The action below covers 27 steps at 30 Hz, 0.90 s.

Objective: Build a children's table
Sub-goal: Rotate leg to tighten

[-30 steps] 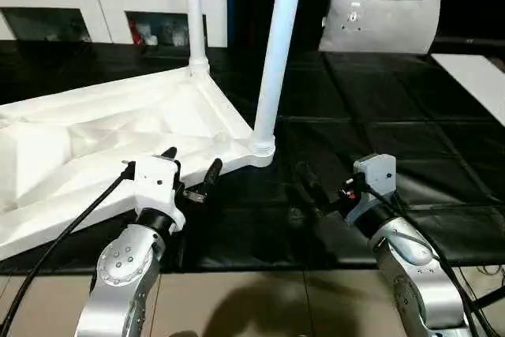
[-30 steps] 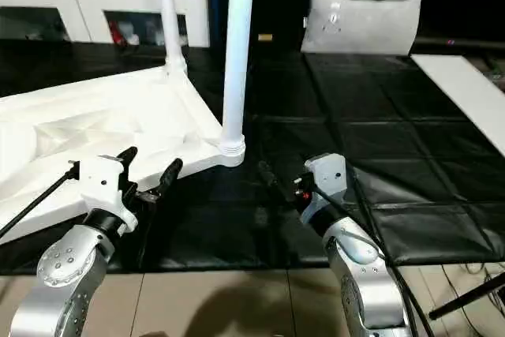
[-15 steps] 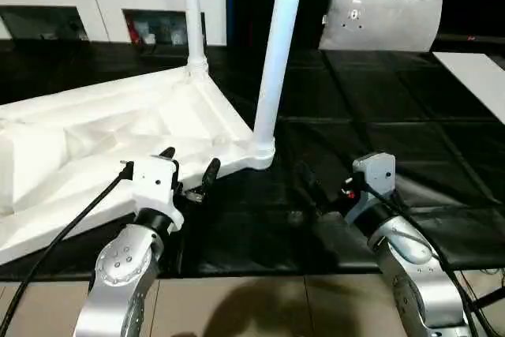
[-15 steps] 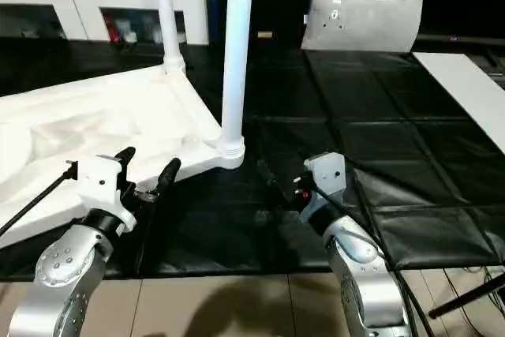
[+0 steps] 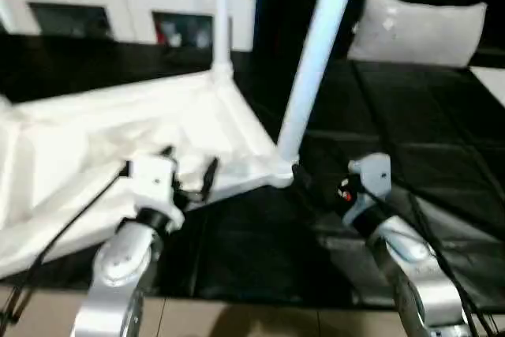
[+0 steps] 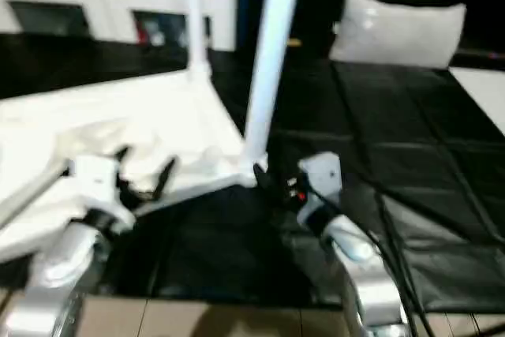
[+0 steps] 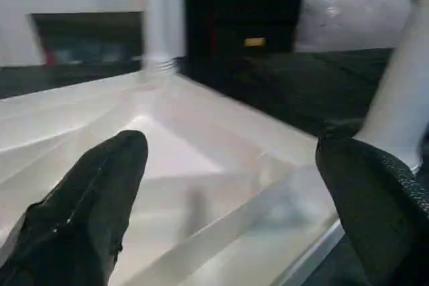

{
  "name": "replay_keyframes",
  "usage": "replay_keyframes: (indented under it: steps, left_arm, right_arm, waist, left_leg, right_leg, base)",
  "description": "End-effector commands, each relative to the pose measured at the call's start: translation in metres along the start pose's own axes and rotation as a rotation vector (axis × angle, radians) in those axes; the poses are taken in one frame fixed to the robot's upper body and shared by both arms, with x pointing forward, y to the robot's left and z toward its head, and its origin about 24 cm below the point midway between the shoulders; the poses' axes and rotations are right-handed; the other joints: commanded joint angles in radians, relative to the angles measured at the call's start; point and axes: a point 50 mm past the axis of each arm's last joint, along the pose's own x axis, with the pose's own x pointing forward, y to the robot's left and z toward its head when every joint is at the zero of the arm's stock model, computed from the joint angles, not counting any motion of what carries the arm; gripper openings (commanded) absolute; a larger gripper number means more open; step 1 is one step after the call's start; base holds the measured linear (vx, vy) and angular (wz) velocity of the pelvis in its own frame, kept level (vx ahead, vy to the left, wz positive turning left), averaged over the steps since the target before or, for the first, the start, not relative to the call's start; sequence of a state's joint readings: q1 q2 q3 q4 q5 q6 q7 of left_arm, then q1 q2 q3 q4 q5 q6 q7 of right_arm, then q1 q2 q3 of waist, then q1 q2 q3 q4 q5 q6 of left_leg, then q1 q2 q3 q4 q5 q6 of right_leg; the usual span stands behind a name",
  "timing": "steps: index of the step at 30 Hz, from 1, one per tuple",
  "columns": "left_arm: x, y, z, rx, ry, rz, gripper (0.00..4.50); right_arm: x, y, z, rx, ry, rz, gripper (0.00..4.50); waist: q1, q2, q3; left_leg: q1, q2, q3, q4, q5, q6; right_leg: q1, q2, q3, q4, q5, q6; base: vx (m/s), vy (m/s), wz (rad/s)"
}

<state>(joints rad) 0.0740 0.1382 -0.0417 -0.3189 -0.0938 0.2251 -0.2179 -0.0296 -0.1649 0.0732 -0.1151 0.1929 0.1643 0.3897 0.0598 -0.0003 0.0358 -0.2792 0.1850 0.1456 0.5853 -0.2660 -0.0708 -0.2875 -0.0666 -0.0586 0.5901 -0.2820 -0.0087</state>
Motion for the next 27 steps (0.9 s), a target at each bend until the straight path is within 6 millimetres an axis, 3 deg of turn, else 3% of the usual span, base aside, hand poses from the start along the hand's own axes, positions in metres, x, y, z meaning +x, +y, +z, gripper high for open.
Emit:
replay_keyframes:
  steps: [1,2,3,4,5,6,7,8,9,10,11,12,13,14,15,16,17,18,19,20,21,22,23,24,25,26,27]
  left_arm:
    - [-0.0009,-0.0007,0.0023,-0.006,-0.007,-0.007,4.44]
    - [-0.0009,-0.0013,0.002,-0.005,-0.004,-0.013,4.44]
    - [-0.0003,-0.002,0.0021,-0.003,-0.002,-0.023,4.44]
    - [0.0,-0.0022,0.0022,-0.003,-0.002,-0.025,4.44]
    - [0.0007,-0.0023,0.0025,-0.003,-0.003,-0.028,4.44]
    - [0.0005,-0.0021,0.0024,-0.004,-0.003,-0.025,4.44]
    - [0.0004,-0.0019,0.0023,-0.005,-0.004,-0.023,4.44]
    - [-0.0004,-0.0019,0.0019,-0.007,-0.003,-0.019,4.44]
    - [-0.0009,-0.0025,0.0016,-0.008,-0.001,-0.023,4.44]
    - [-0.0009,-0.0025,0.0016,-0.008,-0.001,-0.023,4.44]
    - [-0.0002,-0.0029,0.002,-0.008,-0.001,-0.03,4.44]
    - [-0.0002,-0.0029,0.002,-0.008,-0.001,-0.03,4.44]
    - [0.0001,-0.0029,0.002,-0.008,-0.002,-0.03,4.44]
    - [0.0,-0.0028,0.002,-0.009,-0.003,-0.026,4.44]
    - [-0.0006,-0.0031,0.0017,-0.01,-0.003,-0.024,4.44]
    - [-0.0013,-0.0035,0.0014,-0.01,-0.001,-0.023,4.44]
    - [-0.0016,-0.0037,0.0013,-0.01,0.0,-0.023,4.44]
    - [-0.0015,-0.0039,0.0016,-0.016,-0.005,-0.023,4.44]
    - [-0.001,-0.0039,0.0008,-0.018,0.003,-0.023,4.44]
    - [-0.0004,-0.0035,-0.0004,-0.017,0.014,-0.021,4.44]
    - [-0.0003,-0.0035,-0.0005,-0.017,0.015,-0.021,4.44]
    - [-0.0004,-0.0034,-0.002,-0.02,0.025,-0.03,4.44]
    - [-0.0003,-0.0035,-0.002,-0.022,0.025,-0.033,4.44]
    - [0.0002,-0.0038,-0.0018,-0.035,0.023,-0.054,4.44]
    - [0.002,-0.0032,-0.0014,-0.028,0.024,-0.073,4.44]
    - [0.0021,-0.0032,-0.0014,-0.027,0.024,-0.074,4.44]
    - [0.0057,-0.0016,-0.0009,0.011,0.028,-0.111,4.44]
  right_arm:
    - [-0.0051,-0.0037,0.0013,0.02,0.001,-0.022,4.5]
    - [-0.0055,-0.0032,0.0016,0.012,-0.001,-0.017,4.5]
    - [-0.0051,-0.0031,0.0017,-0.001,-0.001,-0.016,4.5]
    - [-0.0048,-0.003,0.002,-0.004,-0.005,-0.014,4.5]
    - [-0.0041,-0.0031,0.0028,-0.01,-0.015,-0.014,4.5]
    - [-0.0043,-0.0036,0.0028,-0.012,-0.016,-0.018,4.5]
    - [-0.0045,-0.0038,0.0029,-0.014,-0.017,-0.021,4.5]
    - [-0.0053,-0.0043,0.0029,-0.015,-0.018,-0.025,4.5]
    - [-0.0058,-0.0043,0.0031,-0.016,-0.017,-0.022,4.5]
    - [-0.0058,-0.0043,0.0031,-0.016,-0.017,-0.021,4.5]
    - [-0.0052,-0.0039,0.0035,-0.018,-0.015,-0.012,4.5]
    - [-0.0052,-0.0039,0.0035,-0.018,-0.015,-0.012,4.5]
    - [-0.0051,-0.004,0.0034,-0.022,-0.013,-0.01,4.5]
    - [-0.0055,-0.0045,0.0032,-0.026,-0.011,-0.012,4.5]
    - [-0.0064,-0.0052,0.0028,-0.029,-0.009,-0.016,4.5]
    - [-0.0071,-0.0056,0.0027,-0.028,-0.009,-0.018,4.5]
    - [-0.0074,-0.0058,0.0027,-0.028,-0.009,-0.018,4.5]
    - [-0.007,-0.0059,0.0028,-0.03,-0.009,-0.016,4.5]
    - [-0.006,-0.0063,0.0029,-0.038,-0.006,-0.01,4.5]
    - [-0.005,-0.0071,0.0032,-0.044,-0.004,-0.007,4.5]
    - [-0.005,-0.0072,0.0032,-0.045,-0.004,-0.007,4.5]
    - [-0.005,-0.0085,0.0041,-0.051,-0.006,-0.005,4.5]
    - [-0.0051,-0.0086,0.0044,-0.051,-0.007,-0.004,4.5]
    - [-0.006,-0.0098,0.0064,-0.054,-0.015,0.007,4.5]
    - [-0.0063,-0.0098,0.0073,-0.05,-0.011,0.036,4.5]
    - [-0.0063,-0.0098,0.0073,-0.05,-0.011,0.038,4.5]
    - [-0.0074,-0.0092,0.0074,-0.026,0.007,0.095,4.5]
  waist:
    - [-0.022,0.009,-0.038]
    - [-0.015,-0.006,-0.028]
    - [0.023,-0.05,-0.031]
    - [0.048,-0.01,-0.057]
    - [0.048,-0.018,-0.055]
    - [0.042,-0.008,-0.052]
    - [0.042,0.016,-0.063]
    - [0.015,0.034,-0.054]
    - [-0.024,0.042,-0.08]
    - [-0.043,0.042,-0.076]
    - [-0.036,0.027,-0.073]
    - [-0.035,0.012,-0.054]
    - [-0.036,-0.004,-0.044]
    - [-0.019,-0.048,-0.044]
    - [0.015,-0.055,-0.031]
    - [0.029,-0.054,-0.042]
    - [0.035,-0.047,-0.05]
    - [0.028,-0.033,-0.031]
    - [0.025,-0.019,-0.025]
    - [0.01,0.013,-0.032]
    - [-0.004,0.017,-0.045]
    - [-0.006,0.018,-0.068]
    - [0.0,0.017,-0.08]
    - [0.008,0.012,-0.08]
    - [0.007,0.008,-0.076]
    - [0.01,0.01,-0.073]
    - [0.011,0.003,-0.057]
  left_leg:
    - [0.084,0.074,0.004,-0.096,-0.097,0.013]
    - [0.084,0.054,0.04,-0.094,-0.185,-0.019]
    - [-0.062,-0.047,0.047,-0.026,-0.157,0.034]
    - [-0.057,-0.057,0.042,-0.003,-0.131,0.064]
    - [-0.117,-0.029,-0.006,0.056,-0.049,0.101]
    - [-0.15,-0.009,-0.026,0.042,0.053,0.103]
    - [-0.136,-0.002,-0.025,0.006,0.116,0.098]
    - [-0.091,0.006,-0.05,-0.037,0.164,0.138]
    - [0.081,0.065,-0.13,-0.023,0.261,0.303]
    - [0.119,0.112,-0.185,-0.037,0.297,0.429]
    - [0.128,0.163,-0.206,-0.034,0.338,0.569]
    - [0.069,0.136,-0.145,-0.052,0.245,0.554]
    - [0.042,0.089,-0.103,-0.049,0.161,0.508]
    - [-0.029,-0.041,-0.026,0.002,-0.023,0.388]
    - [-0.077,-0.059,-0.029,0.09,-0.082,0.269]
    - [-0.115,-0.041,-0.049,0.123,-0.01,0.172]
    - [-0.125,-0.039,-0.053,0.12,0.031,0.14]
    - [-0.129,-0.025,-0.053,0.079,0.087,0.115]
    - [-0.119,-0.016,-0.049,0.033,0.126,0.111]
    - [-0.108,0.006,-0.05,-0.032,0.18,0.124]
    - [-0.058,0.028,-0.067,-0.016,0.231,0.175]
    - [-0.045,0.031,-0.08,0.002,0.349,0.2]
    - [-0.044,0.025,-0.089,0.021,0.545,0.225]
    - [-0.048,0.019,-0.088,0.034,0.695,0.199]
    - [-0.055,0.013,-0.084,0.032,0.709,0.177]
    - [-0.061,0.007,-0.078,0.027,0.668,0.154]
    - [-0.079,0.006,-0.061,0.003,0.388,0.096]
  right_leg:
    - [-0.039,-0.007,0.027,-0.011,-0.034,-0.206]
    - [-0.032,-0.011,0.054,-0.016,-0.014,-0.226]
    - [0.103,-0.017,0.117,-0.054,0.049,-0.219]
    - [0.123,-0.06,0.153,-0.064,0.103,-0.237]
    - [0.156,-0.11,0.188,-0.078,0.143,-0.291]
    - [0.151,-0.086,0.149,-0.065,0.213,-0.278]
    - [0.135,-0.048,0.103,-0.046,0.242,-0.237]
    - [0.085,0.026,0.036,-0.015,0.201,-0.142]
    - [-0.053,0.031,0.005,0.059,0.116,-0.09]
    - [-0.111,0.01,0.002,0.097,-0.012,-0.061]
    - [-0.157,-0.036,0.018,0.136,-0.114,0.004]
    - [-0.152,-0.049,0.03,0.131,-0.035,0.008]
    - [-0.131,-0.047,0.037,0.084,0.027,-0.019]
    - [-0.037,-0.062,0.092,-0.028,-0.002,-0.068]
    - [0.042,-0.168,0.187,-0.108,-0.335,-0.183]
    - [0.085,-0.179,0.182,-0.102,-0.395,-0.25]
    - [0.087,-0.162,0.174,-0.089,-0.313,-0.278]
    - [0.069,-0.127,0.133,-0.086,-0.205,-0.311]
    - [0.048,-0.097,0.095,-0.077,-0.174,-0.301]
    - [0.021,-0.036,0.038,-0.037,-0.06,-0.236]
    - [-0.023,-0.015,0.035,0.001,0.098,-0.189]
    - [-0.024,-0.026,0.041,0.023,0.222,-0.181]
    - [-0.032,-0.029,0.046,0.036,0.393,-0.159]
    - [-0.042,-0.032,0.053,0.04,0.502,-0.142]
    - [-0.041,-0.033,0.054,0.037,0.514,-0.139]
    - [-0.037,-0.034,0.052,0.031,0.496,-0.137]
    - [-0.023,-0.051,0.057,0.011,0.383,-0.146]
  base:
    - [0.132,-0.053,-0.6]
    - [0.098,-0.04,-0.59]
    - [0.098,-0.04,-0.59]
    - [0.118,-0.018,-0.28]
    - [0.119,-0.008,-0.05]
    - [0.119,-0.008,-0.05]
    - [0.096,0.023,-0.08]
    - [0.152,-0.004,-0.03]
    - [0.152,-0.004,-0.03]
    - [0.163,-0.043,0.04]
    - [0.092,-0.032,0.09]
    - [0.092,-0.032,0.09]
    - [0.0,0.0,0.0]
    - [0.0,0.0,0.0]
    - [0.0,0.0,0.0]
    - [0.043,-0.053,-0.02]
    - [0.07,-0.025,-0.06]
    - [0.07,-0.025,-0.06]
    - [0.061,0.007,0.03]
    - [0.076,0.04,-0.03]
    - [0.076,0.04,-0.03]
    - [0.103,0.035,-0.02]
    - [0.066,0.024,0.02]
    - [0.066,0.024,0.02]
    - [0.0,0.0,0.0]
    - [0.0,0.0,0.0]
    - [0.0,0.0,0.0]
